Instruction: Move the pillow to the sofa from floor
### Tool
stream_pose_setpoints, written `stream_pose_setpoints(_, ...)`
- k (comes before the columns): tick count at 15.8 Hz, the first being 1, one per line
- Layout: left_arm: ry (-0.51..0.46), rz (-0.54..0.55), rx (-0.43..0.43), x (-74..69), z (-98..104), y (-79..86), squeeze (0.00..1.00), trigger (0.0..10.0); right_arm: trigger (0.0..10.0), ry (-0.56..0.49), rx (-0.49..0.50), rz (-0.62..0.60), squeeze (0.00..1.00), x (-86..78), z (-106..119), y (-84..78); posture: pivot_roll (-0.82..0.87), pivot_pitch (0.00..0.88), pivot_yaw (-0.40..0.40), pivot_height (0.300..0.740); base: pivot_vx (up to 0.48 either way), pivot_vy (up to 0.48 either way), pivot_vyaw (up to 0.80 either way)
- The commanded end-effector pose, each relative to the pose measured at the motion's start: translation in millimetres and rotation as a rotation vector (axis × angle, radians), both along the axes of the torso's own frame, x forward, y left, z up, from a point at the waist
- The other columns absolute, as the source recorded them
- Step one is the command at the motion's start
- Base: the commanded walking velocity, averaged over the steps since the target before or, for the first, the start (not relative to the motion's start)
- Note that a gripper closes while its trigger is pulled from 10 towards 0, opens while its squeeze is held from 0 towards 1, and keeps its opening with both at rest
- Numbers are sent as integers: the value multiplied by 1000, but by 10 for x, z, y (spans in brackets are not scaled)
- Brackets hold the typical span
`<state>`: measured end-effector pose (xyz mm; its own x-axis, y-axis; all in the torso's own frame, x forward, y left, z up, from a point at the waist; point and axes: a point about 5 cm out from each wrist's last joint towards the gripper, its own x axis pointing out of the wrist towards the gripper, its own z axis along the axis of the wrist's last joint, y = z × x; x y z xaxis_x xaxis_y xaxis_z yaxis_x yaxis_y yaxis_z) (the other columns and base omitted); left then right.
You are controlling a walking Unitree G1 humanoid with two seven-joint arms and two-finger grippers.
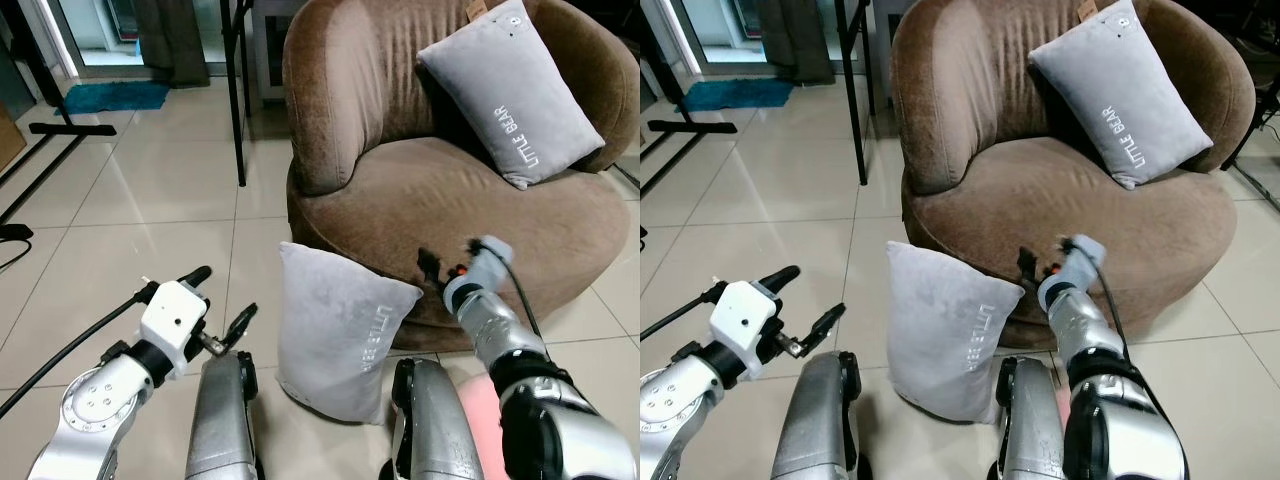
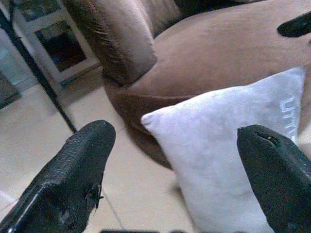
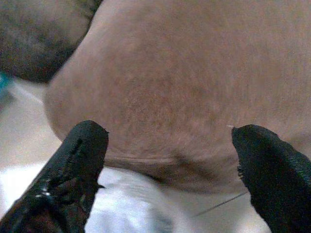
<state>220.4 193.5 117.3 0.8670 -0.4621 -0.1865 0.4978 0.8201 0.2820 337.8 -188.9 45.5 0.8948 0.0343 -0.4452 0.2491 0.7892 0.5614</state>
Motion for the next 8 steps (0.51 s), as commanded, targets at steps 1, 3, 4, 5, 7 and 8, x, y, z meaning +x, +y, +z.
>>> stream_pose_setpoints(1, 37, -36, -26, -7, -23, -27, 0, 10000, 10000, 45, 127, -19, 365, -53, -101, 70, 51, 0, 24, 462, 0, 0, 0)
stream_pose_setpoints(3, 64, -90, -58, -41, -5, -48, 0, 10000, 10000, 77, 165, -69, 0, -92, -169, 79, 61, 0, 27, 462, 0, 0, 0)
stream_pose_setpoints(4, 89, -143, -102, -86, 41, -58, 0, 10000, 10000, 108, 190, -129, 0, -128, -226, 79, 74, 0, 27, 462, 0, 0, 0)
stream_pose_setpoints(5, 104, -174, -129, -113, 74, -59, 0, 10000, 10000, 121, 205, -157, 0, -144, -252, 88, 87, 0, 29, 462, 0, 0, 0)
stream_pose_setpoints(7, 121, -196, -123, -133, 99, -31, 0, 10000, 10000, 122, 241, -139, 0, -150, -275, 203, 99, 0, 38, 462, 0, 0, 0)
stream_pose_setpoints(8, 122, -196, -120, -129, 104, -17, 0, 10000, 10000, 118, 252, -118, 0, -145, -276, 282, 103, 0, 44, 462, 0, 0, 0)
